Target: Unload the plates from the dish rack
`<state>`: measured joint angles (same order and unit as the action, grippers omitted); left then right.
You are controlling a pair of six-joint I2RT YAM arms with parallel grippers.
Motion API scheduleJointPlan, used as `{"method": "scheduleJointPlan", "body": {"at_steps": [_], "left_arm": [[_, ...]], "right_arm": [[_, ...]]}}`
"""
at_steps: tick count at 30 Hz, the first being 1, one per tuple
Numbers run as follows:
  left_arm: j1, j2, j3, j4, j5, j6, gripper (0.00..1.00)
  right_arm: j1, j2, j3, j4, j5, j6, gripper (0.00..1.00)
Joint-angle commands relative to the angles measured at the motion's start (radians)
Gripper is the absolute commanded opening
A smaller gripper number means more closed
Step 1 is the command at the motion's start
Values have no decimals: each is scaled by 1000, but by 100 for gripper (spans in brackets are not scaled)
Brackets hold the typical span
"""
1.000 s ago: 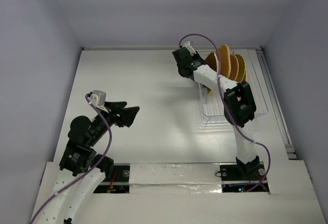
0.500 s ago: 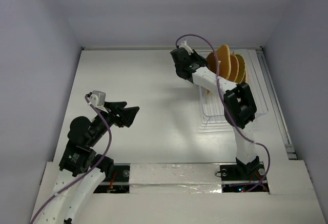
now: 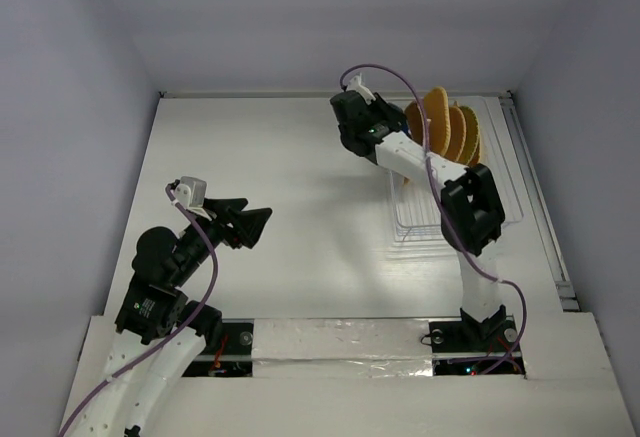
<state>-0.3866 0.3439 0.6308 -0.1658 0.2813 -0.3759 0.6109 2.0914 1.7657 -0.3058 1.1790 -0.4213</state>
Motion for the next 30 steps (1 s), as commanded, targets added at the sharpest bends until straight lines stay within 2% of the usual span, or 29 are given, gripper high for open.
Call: {"method": "scheduleJointPlan", "body": {"at_steps": [1,9,12,13,15,18,20,26,30], "left_arm": [[-6,4,6,37,12,-6,67],[-6,27,9,34,18,-1,67],[-6,24,9,34,13,-3,66],[-6,24,10,32,10,-3,66],[-6,18,13,29,2,-3,66],[5,14,21,19,-19,2,64],[5,10,29,3,-49,5,62],[5,-19,61,-24,-151,29,49],[5,-5,76,-31,-160,38,43]], "right_arm": [[9,-162,31,100,165,-53,0],[18,-223,26,97,183,-59,0],[41,-281,41,18,153,18,0],[59,-298,55,-27,104,109,0],[84,-323,96,-131,59,192,0],[148,-356,116,-164,-60,288,0],[173,-352,139,-191,-198,393,0],[230,-283,150,-87,-531,610,0],[230,-203,169,29,-717,748,0]]}}
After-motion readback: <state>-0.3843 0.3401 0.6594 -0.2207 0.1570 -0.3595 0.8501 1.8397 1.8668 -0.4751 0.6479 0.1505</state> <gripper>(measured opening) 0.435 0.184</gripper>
